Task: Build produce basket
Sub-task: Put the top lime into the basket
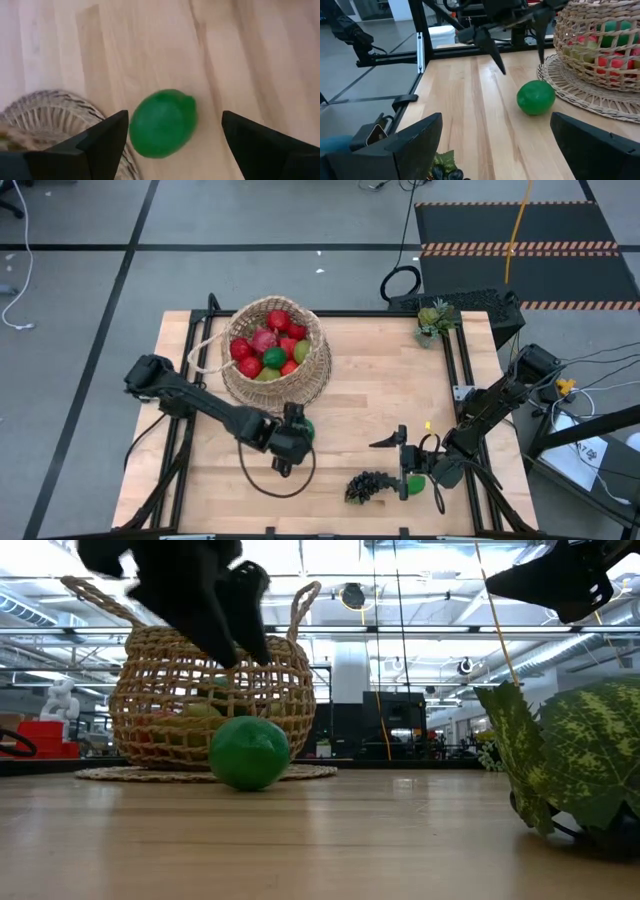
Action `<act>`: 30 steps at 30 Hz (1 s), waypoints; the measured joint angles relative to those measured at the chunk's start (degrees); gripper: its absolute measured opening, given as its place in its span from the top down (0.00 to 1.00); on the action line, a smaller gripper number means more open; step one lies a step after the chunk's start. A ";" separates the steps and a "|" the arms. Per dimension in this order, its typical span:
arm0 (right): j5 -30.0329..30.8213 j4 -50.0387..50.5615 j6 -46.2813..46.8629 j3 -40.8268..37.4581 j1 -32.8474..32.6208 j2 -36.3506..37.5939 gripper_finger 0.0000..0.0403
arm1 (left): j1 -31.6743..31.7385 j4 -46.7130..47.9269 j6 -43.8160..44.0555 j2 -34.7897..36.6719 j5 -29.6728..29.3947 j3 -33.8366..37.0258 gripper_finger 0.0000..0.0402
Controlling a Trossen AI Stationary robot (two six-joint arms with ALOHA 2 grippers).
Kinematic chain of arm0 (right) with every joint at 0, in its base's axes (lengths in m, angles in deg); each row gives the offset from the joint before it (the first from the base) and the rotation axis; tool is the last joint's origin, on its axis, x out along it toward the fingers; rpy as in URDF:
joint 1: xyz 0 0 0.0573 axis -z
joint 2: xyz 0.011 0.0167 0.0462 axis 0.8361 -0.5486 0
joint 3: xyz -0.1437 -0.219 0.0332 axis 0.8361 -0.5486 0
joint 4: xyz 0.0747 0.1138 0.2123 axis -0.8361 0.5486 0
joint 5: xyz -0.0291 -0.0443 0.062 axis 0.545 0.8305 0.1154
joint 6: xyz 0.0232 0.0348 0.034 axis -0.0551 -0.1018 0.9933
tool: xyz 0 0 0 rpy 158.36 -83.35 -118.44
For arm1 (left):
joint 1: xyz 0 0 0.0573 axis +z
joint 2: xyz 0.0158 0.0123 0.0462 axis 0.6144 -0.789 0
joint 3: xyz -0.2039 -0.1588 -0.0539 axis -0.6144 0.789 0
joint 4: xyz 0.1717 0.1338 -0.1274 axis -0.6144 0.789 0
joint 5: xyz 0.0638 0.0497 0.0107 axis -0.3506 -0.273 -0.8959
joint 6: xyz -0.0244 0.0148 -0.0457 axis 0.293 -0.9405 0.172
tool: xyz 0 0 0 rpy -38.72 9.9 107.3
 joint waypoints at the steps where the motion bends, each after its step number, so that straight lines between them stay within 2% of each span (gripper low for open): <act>1: 0.02 0.09 -0.17 0.00 0.00 0.00 0.09 | 0.29 -0.06 -1.93 -0.64 -0.04 -0.07 0.20; 6: 0.00 0.07 -0.22 0.00 0.00 0.00 0.09 | 1.18 1.20 -8.11 -3.91 0.06 -0.11 0.20; 9: 0.00 0.09 0.09 0.00 0.00 0.00 0.09 | 1.66 2.29 -8.70 -5.20 -0.01 -0.10 0.18; 18: -0.02 0.09 0.00 0.00 0.00 0.00 0.09 | 1.90 2.75 -14.25 -7.39 -3.08 -0.08 0.01; 24: -0.02 -0.02 -1.32 0.02 0.00 0.00 0.09 | 3.71 1.26 -21.22 -9.72 -2.16 -0.11 0.03; 30: 0.00 -0.98 -2.62 0.02 0.35 -0.02 0.09 | 5.06 -0.74 -23.04 -10.50 -0.18 -0.07 0.03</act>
